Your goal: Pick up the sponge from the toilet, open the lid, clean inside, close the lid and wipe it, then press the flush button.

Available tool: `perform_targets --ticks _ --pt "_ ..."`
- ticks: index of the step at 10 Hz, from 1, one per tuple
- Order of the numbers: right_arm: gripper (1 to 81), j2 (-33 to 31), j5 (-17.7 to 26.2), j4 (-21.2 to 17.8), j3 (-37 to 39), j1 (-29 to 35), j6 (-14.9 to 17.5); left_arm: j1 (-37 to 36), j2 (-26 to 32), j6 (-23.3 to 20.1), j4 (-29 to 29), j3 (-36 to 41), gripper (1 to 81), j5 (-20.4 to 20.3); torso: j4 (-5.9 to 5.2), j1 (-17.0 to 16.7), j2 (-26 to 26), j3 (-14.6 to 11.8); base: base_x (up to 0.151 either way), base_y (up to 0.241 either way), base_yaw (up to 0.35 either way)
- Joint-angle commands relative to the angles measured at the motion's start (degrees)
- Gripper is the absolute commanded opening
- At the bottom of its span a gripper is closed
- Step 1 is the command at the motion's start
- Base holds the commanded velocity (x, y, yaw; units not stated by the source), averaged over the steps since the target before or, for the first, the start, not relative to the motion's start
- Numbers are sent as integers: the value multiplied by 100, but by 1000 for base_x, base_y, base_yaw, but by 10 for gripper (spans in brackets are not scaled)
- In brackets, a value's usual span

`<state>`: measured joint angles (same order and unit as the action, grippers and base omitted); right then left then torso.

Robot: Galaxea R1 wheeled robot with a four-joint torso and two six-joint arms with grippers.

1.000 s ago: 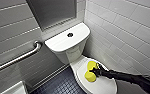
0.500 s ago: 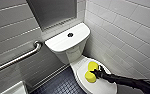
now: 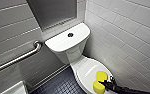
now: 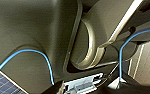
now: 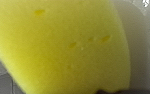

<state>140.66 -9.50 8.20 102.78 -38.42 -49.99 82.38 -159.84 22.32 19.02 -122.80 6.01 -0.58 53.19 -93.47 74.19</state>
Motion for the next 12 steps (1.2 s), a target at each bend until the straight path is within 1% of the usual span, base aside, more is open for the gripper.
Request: perform_targets --ticks 1,4,9,12 --pt "10 -799 721 32 -523 -223 -37 151 22 -44 -56 159 811 471 0 0 0 0 0 0 0" --pt "10 -1431 686 23 -848 -574 -37 152 22 -44 -38 159 811 462 0 0 0 0 0 0 0" --pt "10 -1995 45 58 -918 -1717 -11 160 48 -44 -38 159 811 462 -2 0 0 0 0 0 0" --pt "10 -2493 -403 67 -1251 -2473 7 142 14 -52 -30 159 811 462 -2 0 -2 0 0 0 0"
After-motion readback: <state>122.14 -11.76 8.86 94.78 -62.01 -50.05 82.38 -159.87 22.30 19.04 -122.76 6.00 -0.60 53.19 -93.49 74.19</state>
